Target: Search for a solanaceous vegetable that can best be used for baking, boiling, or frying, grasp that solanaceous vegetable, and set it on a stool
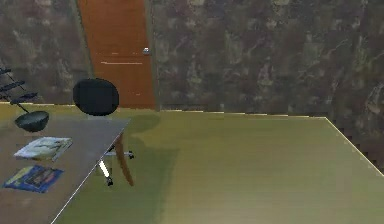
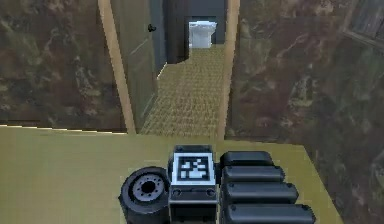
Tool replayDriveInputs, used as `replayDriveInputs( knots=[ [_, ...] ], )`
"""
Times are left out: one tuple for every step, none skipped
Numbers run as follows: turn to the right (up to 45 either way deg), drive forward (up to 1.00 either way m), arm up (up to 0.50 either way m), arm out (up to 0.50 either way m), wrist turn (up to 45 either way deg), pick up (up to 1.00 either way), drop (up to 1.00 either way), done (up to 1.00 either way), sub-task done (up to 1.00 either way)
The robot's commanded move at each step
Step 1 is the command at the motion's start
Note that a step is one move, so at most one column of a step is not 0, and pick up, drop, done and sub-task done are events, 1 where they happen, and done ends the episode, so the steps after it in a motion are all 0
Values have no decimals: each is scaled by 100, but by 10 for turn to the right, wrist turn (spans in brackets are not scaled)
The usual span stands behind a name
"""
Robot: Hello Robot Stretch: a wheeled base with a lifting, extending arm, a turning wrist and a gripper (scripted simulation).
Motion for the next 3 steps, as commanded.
replayDriveInputs(
  knots=[
    [0, 100, 0, 0, 0, 0, 0, 0, 0],
    [30, 0, 0, 0, 0, 0, 0, 0, 0],
    [0, 100, 0, 0, 0, 0, 0, 0, 0]
  ],
)
